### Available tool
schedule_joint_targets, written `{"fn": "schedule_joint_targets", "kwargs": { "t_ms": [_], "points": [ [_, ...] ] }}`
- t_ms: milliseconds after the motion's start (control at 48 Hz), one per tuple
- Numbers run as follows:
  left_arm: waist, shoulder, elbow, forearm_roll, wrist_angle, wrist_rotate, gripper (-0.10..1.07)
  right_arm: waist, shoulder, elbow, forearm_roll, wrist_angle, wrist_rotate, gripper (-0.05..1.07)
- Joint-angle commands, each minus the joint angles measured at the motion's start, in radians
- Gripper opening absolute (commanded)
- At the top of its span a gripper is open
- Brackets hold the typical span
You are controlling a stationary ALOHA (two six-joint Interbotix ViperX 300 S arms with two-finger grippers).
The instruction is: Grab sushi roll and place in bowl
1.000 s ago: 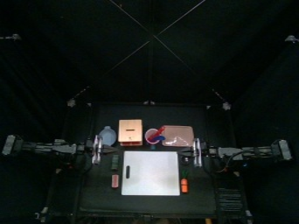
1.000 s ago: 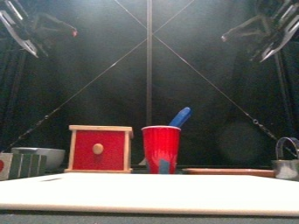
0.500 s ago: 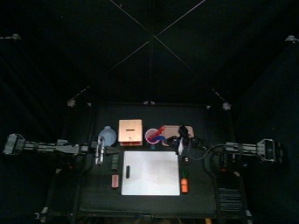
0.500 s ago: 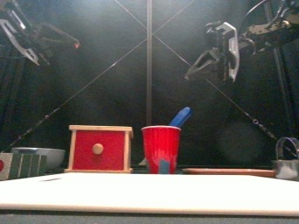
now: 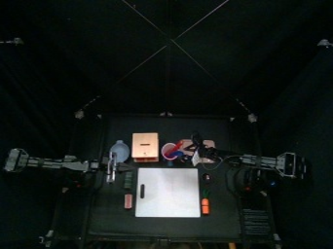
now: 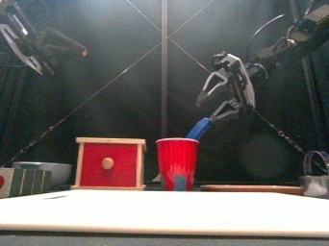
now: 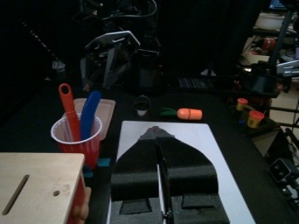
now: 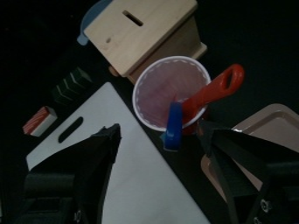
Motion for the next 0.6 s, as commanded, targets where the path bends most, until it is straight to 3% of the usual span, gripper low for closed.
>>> {"fn": "schedule_joint_targets", "kwargs": {
  "t_ms": [0,333,583],
  "points": [
    [0.000,0.005,-0.012,0.000,-0.009,0.002,0.01,-0.017,0.017,-0.029,-0.011,0.005,-0.003,0.99],
    [-0.002,0.005,-0.011,-0.002,-0.009,0.002,0.01,-0.029,0.124,-0.084,-0.023,0.018,-0.003,0.97],
    [-0.002,0.005,-0.011,-0.002,-0.009,0.002,0.01,-0.029,0.144,-0.101,-0.021,0.040,-0.002,0.79]
  ]
}}
